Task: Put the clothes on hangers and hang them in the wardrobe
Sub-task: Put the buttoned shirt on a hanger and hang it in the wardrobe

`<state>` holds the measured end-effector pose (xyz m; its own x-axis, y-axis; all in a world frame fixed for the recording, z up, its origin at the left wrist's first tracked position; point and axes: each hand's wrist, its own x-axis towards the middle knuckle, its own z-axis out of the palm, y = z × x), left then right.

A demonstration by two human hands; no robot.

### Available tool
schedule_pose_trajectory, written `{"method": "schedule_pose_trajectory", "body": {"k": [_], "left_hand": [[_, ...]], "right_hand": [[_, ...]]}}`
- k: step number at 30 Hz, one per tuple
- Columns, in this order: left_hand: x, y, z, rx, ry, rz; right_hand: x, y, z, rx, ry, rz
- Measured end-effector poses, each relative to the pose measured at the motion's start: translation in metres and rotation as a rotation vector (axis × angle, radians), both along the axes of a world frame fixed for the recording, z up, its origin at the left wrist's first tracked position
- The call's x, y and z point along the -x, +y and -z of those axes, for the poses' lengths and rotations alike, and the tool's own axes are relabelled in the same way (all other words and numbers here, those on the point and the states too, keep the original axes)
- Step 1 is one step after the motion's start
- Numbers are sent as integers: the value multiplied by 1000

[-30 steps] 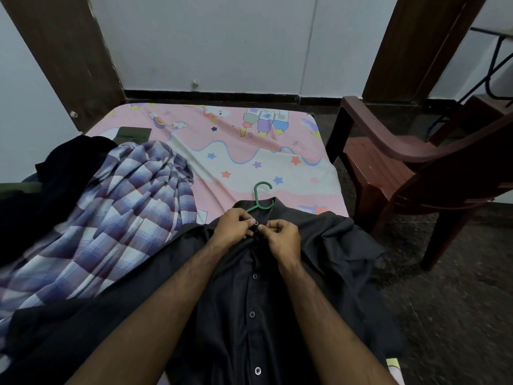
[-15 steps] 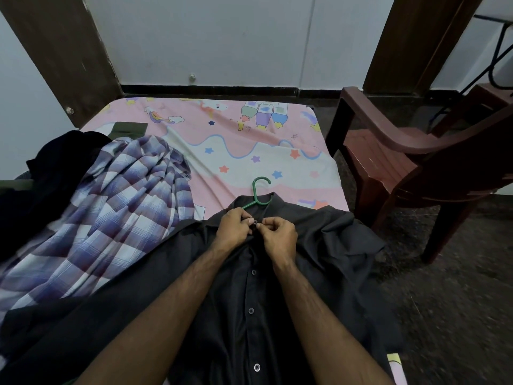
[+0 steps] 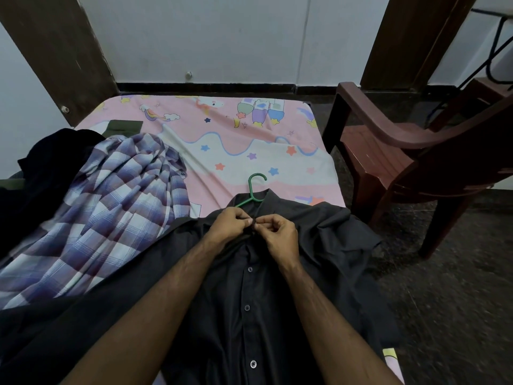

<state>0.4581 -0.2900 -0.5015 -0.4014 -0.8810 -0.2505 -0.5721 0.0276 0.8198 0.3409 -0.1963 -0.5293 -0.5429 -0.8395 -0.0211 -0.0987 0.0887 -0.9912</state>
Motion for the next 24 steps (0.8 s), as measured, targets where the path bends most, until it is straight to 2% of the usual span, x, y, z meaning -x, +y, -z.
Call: {"method": "schedule_pose_trajectory", "body": {"k": [3, 6, 11, 15, 18, 19, 21, 22, 24], "left_hand": [[-3, 1, -7, -98, 86, -13], [-2, 5, -11, -100, 124, -46], [-8, 5, 0, -48, 133, 101], [-7, 2, 9, 125, 17, 71], [-9, -2, 14, 531, -181, 74], [-12, -4, 15, 661, -249, 91], [-16, -14, 21, 742, -373, 86], [-17, -18, 24, 713, -415, 56], [-17, -26, 31, 592, -435, -45]], "right_hand": [[-3, -1, -2, -18, 76, 30], [-7, -1, -1, -11, 168, 60], [-15, -2, -1, -86, 300, 101], [-3, 0, -6, -93, 282, -51], [29, -3, -21, -85, 286, -222], [41, -6, -27, -64, 331, -195], [67, -18, -34, -55, 537, -52], [80, -24, -36, -122, 675, -23], [100, -37, -37, -408, 908, -104]]}}
